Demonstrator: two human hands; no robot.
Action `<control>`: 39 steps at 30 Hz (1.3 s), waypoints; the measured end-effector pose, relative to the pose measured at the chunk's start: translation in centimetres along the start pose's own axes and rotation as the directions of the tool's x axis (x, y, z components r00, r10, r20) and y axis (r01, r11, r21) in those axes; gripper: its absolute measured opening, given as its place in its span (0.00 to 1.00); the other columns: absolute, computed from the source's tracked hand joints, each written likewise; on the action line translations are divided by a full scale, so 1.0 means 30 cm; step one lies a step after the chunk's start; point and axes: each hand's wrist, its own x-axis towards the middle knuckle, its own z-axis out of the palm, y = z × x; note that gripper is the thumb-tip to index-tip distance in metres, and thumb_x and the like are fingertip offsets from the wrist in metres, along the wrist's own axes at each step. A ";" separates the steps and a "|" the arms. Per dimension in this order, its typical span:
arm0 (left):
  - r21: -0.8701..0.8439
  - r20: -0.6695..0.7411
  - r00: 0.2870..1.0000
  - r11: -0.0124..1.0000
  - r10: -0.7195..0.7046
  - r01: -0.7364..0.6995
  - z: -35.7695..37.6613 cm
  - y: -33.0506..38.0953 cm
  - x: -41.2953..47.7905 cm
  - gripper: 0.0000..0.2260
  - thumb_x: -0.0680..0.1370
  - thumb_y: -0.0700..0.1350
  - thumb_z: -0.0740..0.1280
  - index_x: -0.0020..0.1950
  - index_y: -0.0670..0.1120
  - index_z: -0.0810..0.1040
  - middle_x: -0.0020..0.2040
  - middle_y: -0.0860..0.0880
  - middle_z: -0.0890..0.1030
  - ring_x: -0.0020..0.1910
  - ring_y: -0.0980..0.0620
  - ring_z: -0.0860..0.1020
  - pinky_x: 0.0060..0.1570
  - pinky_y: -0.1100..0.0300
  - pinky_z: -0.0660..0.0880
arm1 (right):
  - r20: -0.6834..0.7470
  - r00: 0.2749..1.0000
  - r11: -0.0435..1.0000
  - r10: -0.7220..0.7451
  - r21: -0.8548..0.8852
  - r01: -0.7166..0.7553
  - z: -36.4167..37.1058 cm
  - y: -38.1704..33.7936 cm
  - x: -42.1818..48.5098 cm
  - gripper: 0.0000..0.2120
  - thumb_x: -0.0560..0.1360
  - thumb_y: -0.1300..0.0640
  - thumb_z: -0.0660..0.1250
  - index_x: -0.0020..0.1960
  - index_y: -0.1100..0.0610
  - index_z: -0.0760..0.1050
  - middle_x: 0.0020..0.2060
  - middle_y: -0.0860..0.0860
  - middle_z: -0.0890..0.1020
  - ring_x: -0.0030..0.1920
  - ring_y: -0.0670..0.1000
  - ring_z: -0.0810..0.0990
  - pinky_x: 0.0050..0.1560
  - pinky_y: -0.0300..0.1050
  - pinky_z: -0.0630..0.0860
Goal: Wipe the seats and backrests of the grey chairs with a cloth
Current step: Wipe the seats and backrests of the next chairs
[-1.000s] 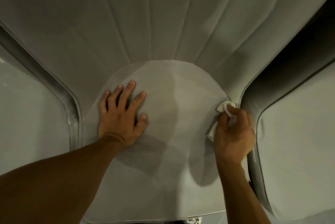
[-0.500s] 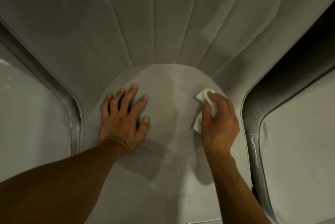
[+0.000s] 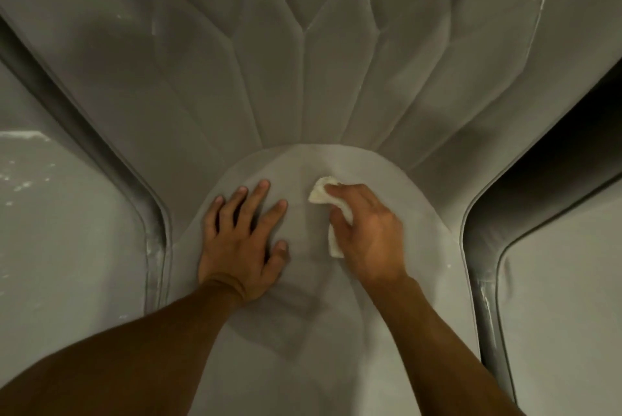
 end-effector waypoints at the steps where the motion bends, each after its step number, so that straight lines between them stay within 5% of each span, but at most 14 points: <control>1: 0.000 -0.004 1.000 1.000 0.001 -0.001 0.000 0.001 0.001 0.29 0.76 0.60 0.57 0.76 0.53 0.71 0.81 0.46 0.61 0.76 0.36 0.63 0.75 0.37 0.54 | -0.080 0.994 0.997 0.070 -0.015 -0.071 -0.018 0.018 0.009 0.15 0.76 0.55 0.66 0.63 0.49 0.78 0.59 0.47 0.81 0.55 0.53 0.81 0.51 0.50 0.79; 4: 0.001 -0.003 1.000 1.000 -0.003 0.003 0.002 0.001 0.003 0.29 0.76 0.60 0.56 0.76 0.54 0.70 0.81 0.46 0.61 0.76 0.37 0.63 0.75 0.37 0.54 | -0.319 0.861 0.918 0.396 0.149 -0.367 -0.013 0.004 0.083 0.13 0.76 0.57 0.67 0.59 0.50 0.80 0.54 0.50 0.84 0.53 0.55 0.82 0.52 0.45 0.74; 9: 0.041 0.037 0.999 0.999 -0.001 0.000 0.010 -0.003 0.004 0.28 0.78 0.62 0.53 0.76 0.55 0.66 0.82 0.47 0.57 0.78 0.39 0.59 0.76 0.40 0.49 | -0.235 0.874 0.889 0.425 0.292 -0.354 0.150 -0.187 0.180 0.14 0.77 0.60 0.67 0.59 0.49 0.81 0.56 0.48 0.84 0.55 0.51 0.82 0.57 0.39 0.71; 14: 0.077 -0.008 1.000 0.997 0.014 -0.013 0.025 -0.005 0.003 0.32 0.76 0.62 0.54 0.76 0.46 0.65 0.75 0.40 0.68 0.74 0.37 0.62 0.75 0.39 0.52 | 0.020 0.988 0.970 0.151 0.191 -0.152 0.211 -0.306 0.163 0.13 0.77 0.58 0.67 0.59 0.47 0.81 0.54 0.46 0.84 0.53 0.51 0.83 0.55 0.46 0.78; 21: 0.051 -0.033 0.999 0.999 0.017 -0.015 0.023 0.004 -0.004 0.24 0.78 0.60 0.56 0.70 0.50 0.69 0.75 0.40 0.67 0.74 0.37 0.63 0.75 0.38 0.53 | 0.280 0.960 0.982 0.029 0.171 -0.080 0.162 -0.254 0.190 0.13 0.78 0.57 0.65 0.59 0.43 0.80 0.54 0.44 0.84 0.54 0.49 0.81 0.55 0.46 0.77; 26: -0.008 -0.065 0.998 1.000 0.004 -0.005 0.025 -0.002 -0.002 0.23 0.78 0.61 0.55 0.69 0.53 0.75 0.78 0.44 0.65 0.76 0.39 0.63 0.75 0.38 0.53 | 0.221 0.975 0.994 0.026 0.094 -0.047 0.137 -0.211 0.159 0.15 0.80 0.55 0.64 0.64 0.41 0.75 0.59 0.42 0.82 0.57 0.48 0.80 0.56 0.47 0.77; 33: -0.102 -0.037 0.999 0.995 -0.012 0.008 -0.003 -0.010 -0.019 0.26 0.79 0.62 0.58 0.76 0.59 0.69 0.82 0.50 0.60 0.78 0.42 0.60 0.77 0.41 0.50 | 0.033 0.976 0.975 0.215 -0.066 -0.213 0.025 -0.127 -0.056 0.13 0.81 0.51 0.63 0.65 0.43 0.73 0.57 0.45 0.82 0.55 0.53 0.81 0.53 0.49 0.78; 39: -0.271 0.291 0.957 0.959 0.004 0.078 -0.139 -0.041 0.014 0.32 0.72 0.63 0.58 0.78 0.65 0.62 0.83 0.57 0.51 0.81 0.48 0.49 0.78 0.50 0.41 | -0.037 0.876 0.818 0.481 0.379 -0.433 -0.051 -0.241 -0.108 0.11 0.76 0.60 0.69 0.56 0.47 0.79 0.48 0.42 0.82 0.51 0.46 0.81 0.48 0.21 0.67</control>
